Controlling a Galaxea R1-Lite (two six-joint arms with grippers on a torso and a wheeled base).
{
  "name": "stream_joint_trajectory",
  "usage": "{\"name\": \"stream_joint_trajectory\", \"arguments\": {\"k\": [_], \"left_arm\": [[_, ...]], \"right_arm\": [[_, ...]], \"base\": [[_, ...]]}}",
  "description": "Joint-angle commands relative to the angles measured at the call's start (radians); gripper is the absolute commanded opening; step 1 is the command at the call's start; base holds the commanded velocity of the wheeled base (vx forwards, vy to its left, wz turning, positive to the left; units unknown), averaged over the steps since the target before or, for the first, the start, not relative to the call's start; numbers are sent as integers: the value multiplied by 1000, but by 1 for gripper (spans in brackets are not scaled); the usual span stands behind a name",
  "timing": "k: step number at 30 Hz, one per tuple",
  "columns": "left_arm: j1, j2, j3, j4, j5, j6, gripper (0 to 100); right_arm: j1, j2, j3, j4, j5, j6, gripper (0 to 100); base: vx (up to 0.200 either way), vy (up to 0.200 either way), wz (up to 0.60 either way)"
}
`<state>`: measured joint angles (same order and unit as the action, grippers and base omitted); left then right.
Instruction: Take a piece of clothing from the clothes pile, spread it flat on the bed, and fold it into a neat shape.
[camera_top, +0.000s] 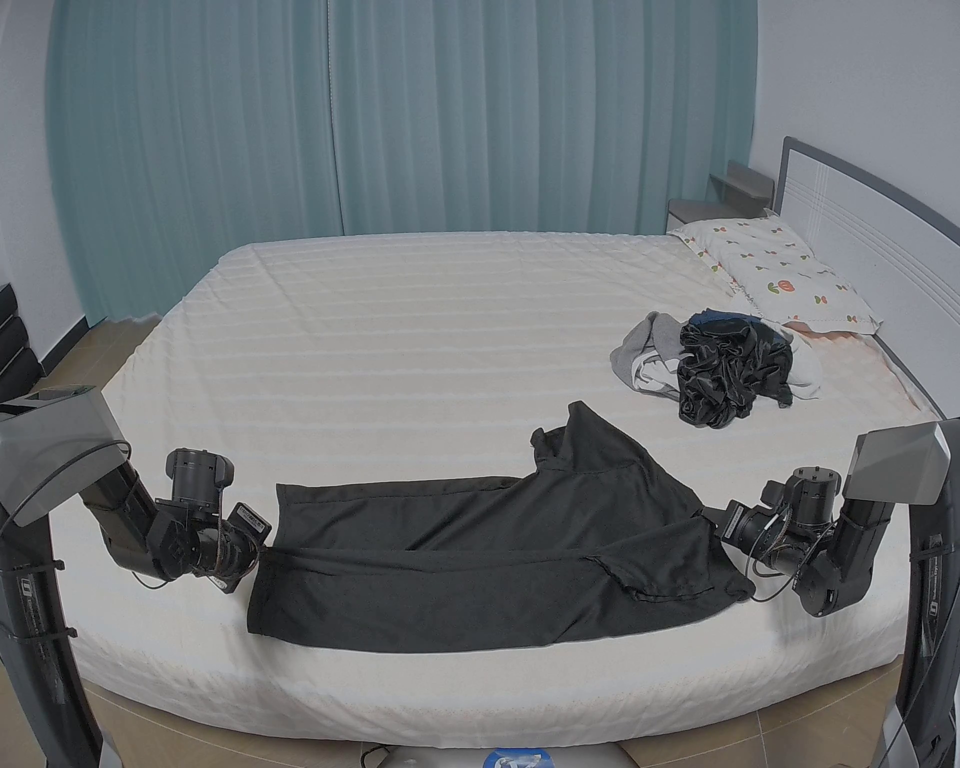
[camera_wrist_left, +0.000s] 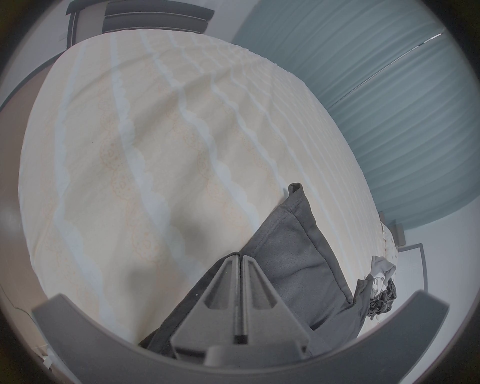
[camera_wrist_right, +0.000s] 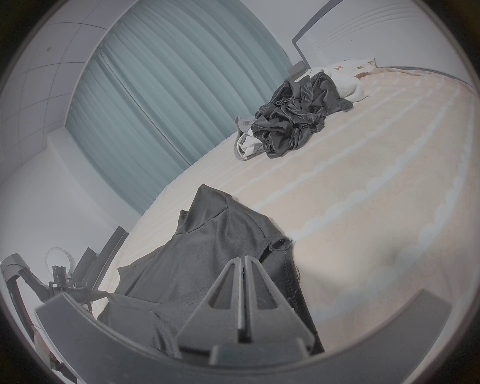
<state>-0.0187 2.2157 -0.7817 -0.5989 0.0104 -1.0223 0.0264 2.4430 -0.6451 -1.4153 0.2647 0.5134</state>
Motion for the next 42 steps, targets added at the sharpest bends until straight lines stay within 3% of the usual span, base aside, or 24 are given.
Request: {"name": "stream_joint_trajectory", "arguments": {"k": [1, 8, 9, 10, 11, 21, 25, 34, 37, 42], "left_arm": [[-1, 2, 1, -1, 0, -2, 0], [-6, 22, -5, -5, -1, 1, 0], [-6, 22, -7, -5, -3, 1, 0], [-6, 22, -7, -5, -3, 1, 0], [-7, 22, -8, -5, -3, 1, 100], [17, -47, 4, 2, -35, -2, 100], [31, -179, 35, 8, -116, -2, 100], [-24, -220, 153, 4, -130, -8, 100], [-35, -237, 200, -1, -135, -27, 100], [-50, -248, 280, -25, -159, -53, 100]], "right_arm": [[3, 10, -1, -14, -19, 13, 0], [14, 60, -10, -24, -33, 19, 0], [14, 67, -13, -24, -33, 19, 100], [14, 67, -15, -24, -33, 19, 100], [18, 68, -16, -24, -33, 20, 100], [-3, -81, 67, -28, -33, 71, 100], [-2, -256, 229, -22, -38, 157, 100], [37, -384, 484, -28, -44, 327, 100], [43, -395, 525, -27, -73, 346, 100], [127, -407, 570, -30, -196, 352, 100]], "base": [[0, 0, 0], [0, 0, 0], [0, 0, 0], [0, 0, 0], [0, 0, 0], [0, 0, 0], [0, 0, 0], [-22, 0, 0], [-200, 0, 0], [-80, 0, 0]]}}
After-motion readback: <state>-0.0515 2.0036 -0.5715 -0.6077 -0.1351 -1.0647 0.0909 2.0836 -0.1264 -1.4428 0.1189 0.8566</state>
